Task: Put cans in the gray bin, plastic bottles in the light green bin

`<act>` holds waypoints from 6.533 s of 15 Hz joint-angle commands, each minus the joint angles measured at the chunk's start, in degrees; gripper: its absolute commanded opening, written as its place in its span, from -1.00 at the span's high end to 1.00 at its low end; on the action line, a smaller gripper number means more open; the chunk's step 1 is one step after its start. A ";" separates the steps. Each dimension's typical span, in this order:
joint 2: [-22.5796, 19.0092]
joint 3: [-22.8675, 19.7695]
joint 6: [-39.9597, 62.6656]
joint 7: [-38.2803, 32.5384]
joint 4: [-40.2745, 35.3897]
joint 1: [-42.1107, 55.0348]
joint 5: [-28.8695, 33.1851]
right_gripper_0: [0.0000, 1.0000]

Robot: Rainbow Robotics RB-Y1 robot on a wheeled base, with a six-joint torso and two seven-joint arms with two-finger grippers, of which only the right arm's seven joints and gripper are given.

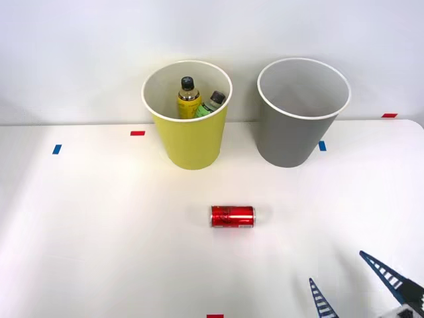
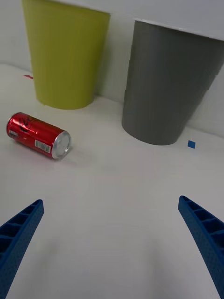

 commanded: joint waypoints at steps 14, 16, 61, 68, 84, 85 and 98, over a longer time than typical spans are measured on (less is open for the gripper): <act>-35.39 27.18 40.71 -0.02 -13.06 -42.02 -17.94 -1.00; -39.09 32.02 41.15 -0.02 -13.06 -47.82 -18.64 -1.00; -17.20 40.63 98.63 60.45 10.84 -99.94 -90.97 -1.00; -9.64 40.80 101.18 59.75 10.58 -98.71 -78.58 -0.99; -5.42 42.47 107.77 54.56 11.37 -98.88 -69.09 -0.99; -4.63 42.47 107.69 54.30 12.25 -98.88 -69.09 -0.99; 4.51 42.21 107.77 53.60 22.45 -98.88 -61.27 -0.98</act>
